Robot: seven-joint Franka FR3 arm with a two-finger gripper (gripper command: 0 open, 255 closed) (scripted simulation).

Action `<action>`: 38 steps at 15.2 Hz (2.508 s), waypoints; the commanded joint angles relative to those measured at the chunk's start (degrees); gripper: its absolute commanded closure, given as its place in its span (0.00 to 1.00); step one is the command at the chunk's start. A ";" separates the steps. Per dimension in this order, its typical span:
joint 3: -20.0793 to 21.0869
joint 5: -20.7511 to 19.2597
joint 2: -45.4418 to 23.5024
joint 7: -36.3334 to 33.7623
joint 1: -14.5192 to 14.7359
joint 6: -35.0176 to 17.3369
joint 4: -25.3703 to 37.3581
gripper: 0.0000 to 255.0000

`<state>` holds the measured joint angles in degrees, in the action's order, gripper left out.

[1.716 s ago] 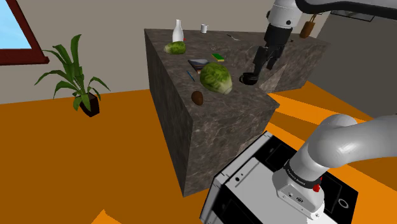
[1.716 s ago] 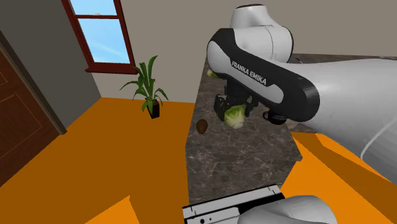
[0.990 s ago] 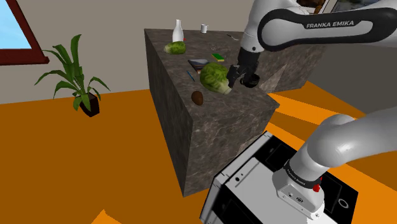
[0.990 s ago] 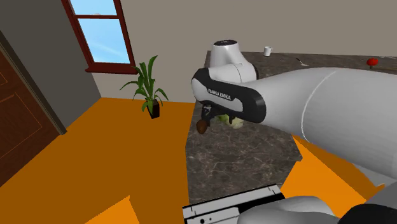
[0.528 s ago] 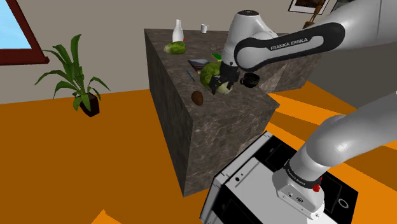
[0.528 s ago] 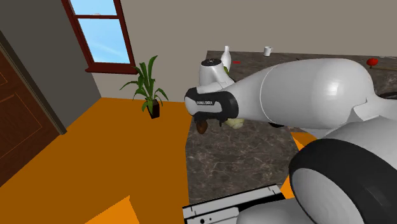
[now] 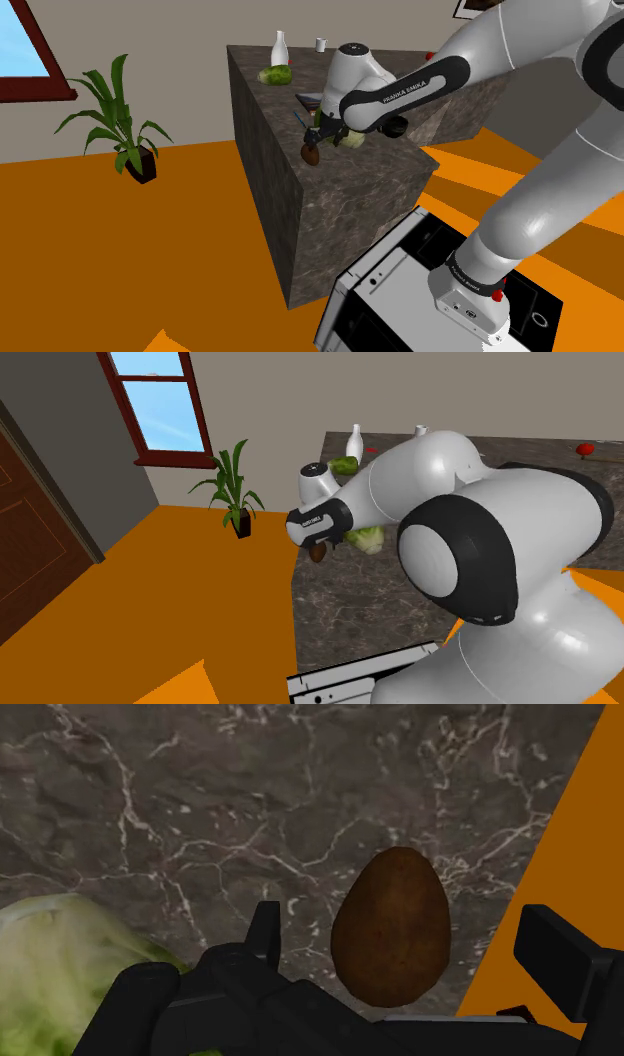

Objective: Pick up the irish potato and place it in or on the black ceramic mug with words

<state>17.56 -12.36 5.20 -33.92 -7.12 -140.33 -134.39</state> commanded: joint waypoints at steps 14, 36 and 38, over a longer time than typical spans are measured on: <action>-1.01 -12.82 -13.92 -11.58 -0.51 -8.72 5.01 0.00; 0.11 -7.82 -9.54 -7.21 -1.02 -3.73 6.33 1.00; 0.26 -6.75 -8.55 -6.26 -1.06 -2.42 6.81 1.00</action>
<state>17.78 -19.69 -3.85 -40.81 -8.08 -143.37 -127.77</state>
